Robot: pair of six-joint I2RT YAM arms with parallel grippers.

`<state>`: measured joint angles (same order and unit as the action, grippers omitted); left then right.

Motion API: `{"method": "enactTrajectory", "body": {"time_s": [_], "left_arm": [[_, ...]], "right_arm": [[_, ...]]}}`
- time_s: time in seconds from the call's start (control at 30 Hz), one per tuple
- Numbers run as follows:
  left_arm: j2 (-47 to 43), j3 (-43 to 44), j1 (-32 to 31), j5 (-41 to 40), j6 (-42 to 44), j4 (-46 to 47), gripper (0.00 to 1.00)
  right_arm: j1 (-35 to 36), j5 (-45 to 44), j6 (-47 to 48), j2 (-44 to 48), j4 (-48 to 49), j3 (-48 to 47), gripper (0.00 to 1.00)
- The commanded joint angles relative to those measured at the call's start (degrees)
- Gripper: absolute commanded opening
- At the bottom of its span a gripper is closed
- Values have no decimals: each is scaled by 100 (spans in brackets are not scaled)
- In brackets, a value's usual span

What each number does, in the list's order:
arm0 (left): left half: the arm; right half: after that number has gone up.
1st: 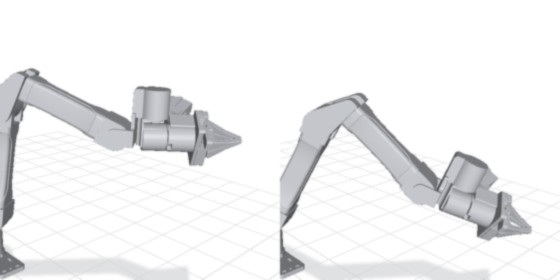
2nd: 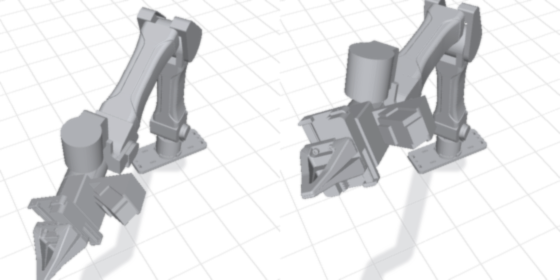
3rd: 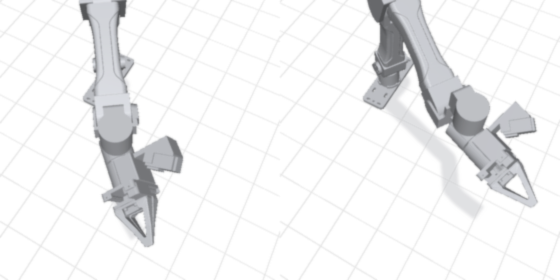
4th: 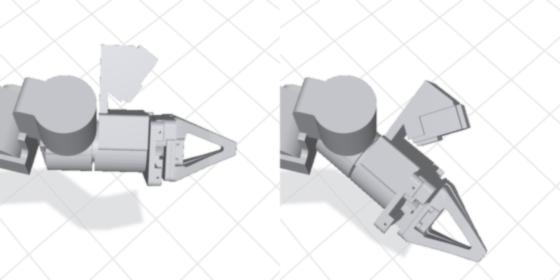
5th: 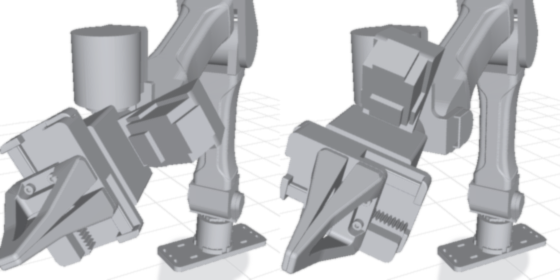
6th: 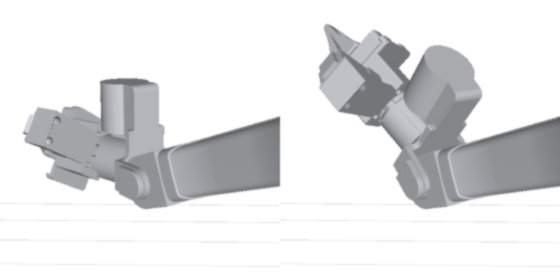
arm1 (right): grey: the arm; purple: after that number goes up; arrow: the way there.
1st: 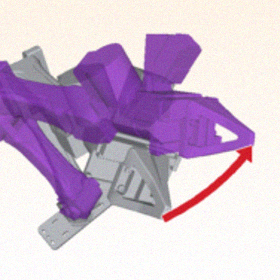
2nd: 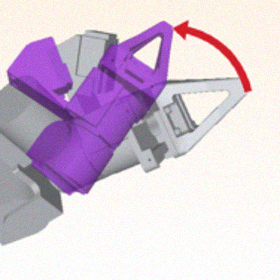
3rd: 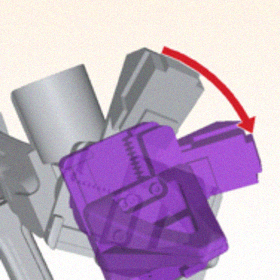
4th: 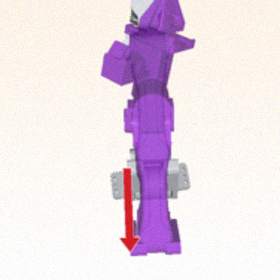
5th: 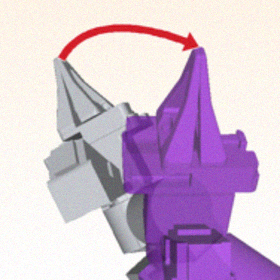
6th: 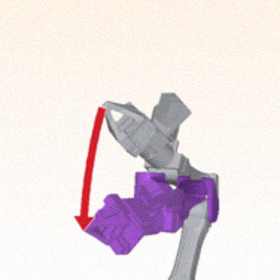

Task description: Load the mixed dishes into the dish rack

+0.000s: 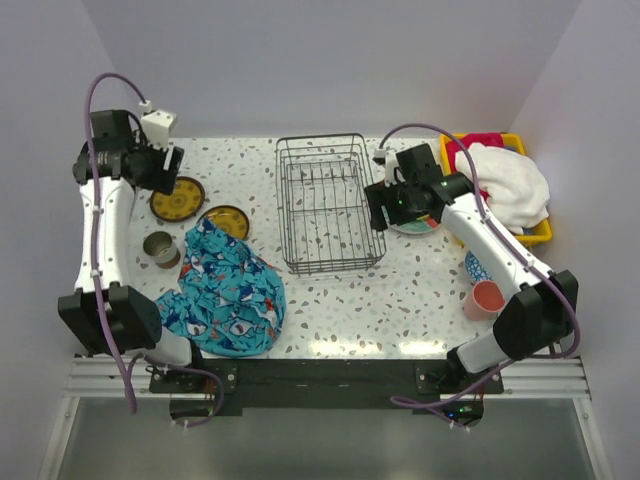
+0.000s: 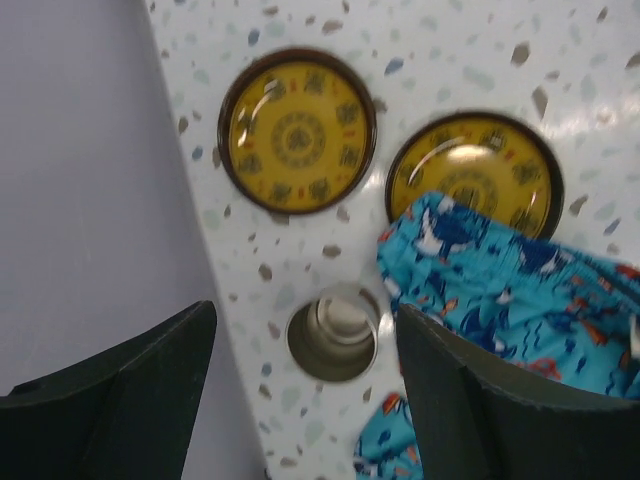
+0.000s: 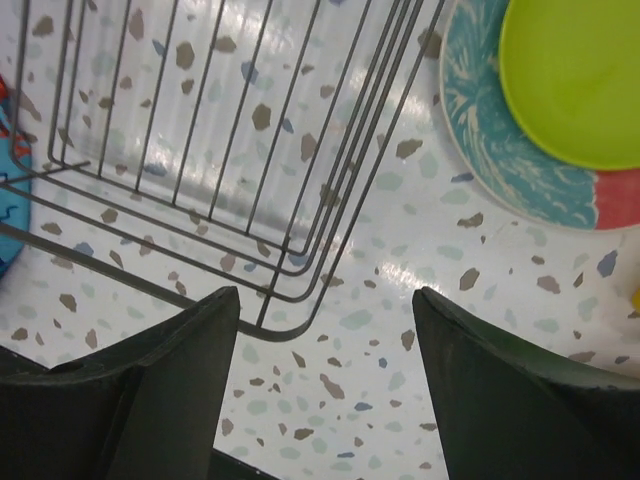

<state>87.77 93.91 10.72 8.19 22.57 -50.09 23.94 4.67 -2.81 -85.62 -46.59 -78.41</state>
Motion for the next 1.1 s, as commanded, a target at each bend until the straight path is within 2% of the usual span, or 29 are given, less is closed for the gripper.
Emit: {"method": "enactTrajectory", "body": {"time_s": [0.0,0.13,0.2,0.27,0.43,0.7,1.07], "left_arm": [[-40,-443,614,-204,1151,-1808,77],[118,-443,1124,113,1847,-2533,68],[-57,-714,1160,96,2354,-2515,68],[-67,-812,1160,87,2480,-2532,69],[65,-988,1064,201,2270,-2024,70],[197,-1911,589,16,1980,-900,70],[241,-2631,404,-493,1769,86,63]], "right_arm": [[22,297,-201,-419,246,-833,73],[23,684,-396,-771,475,-1062,72],[23,851,-431,-850,580,-1053,72],[14,922,-449,-868,624,-1019,72],[23,1054,-370,-754,800,-825,72],[22,1194,-413,-517,932,-491,72],[22,1107,-396,-394,985,-359,71]]}}
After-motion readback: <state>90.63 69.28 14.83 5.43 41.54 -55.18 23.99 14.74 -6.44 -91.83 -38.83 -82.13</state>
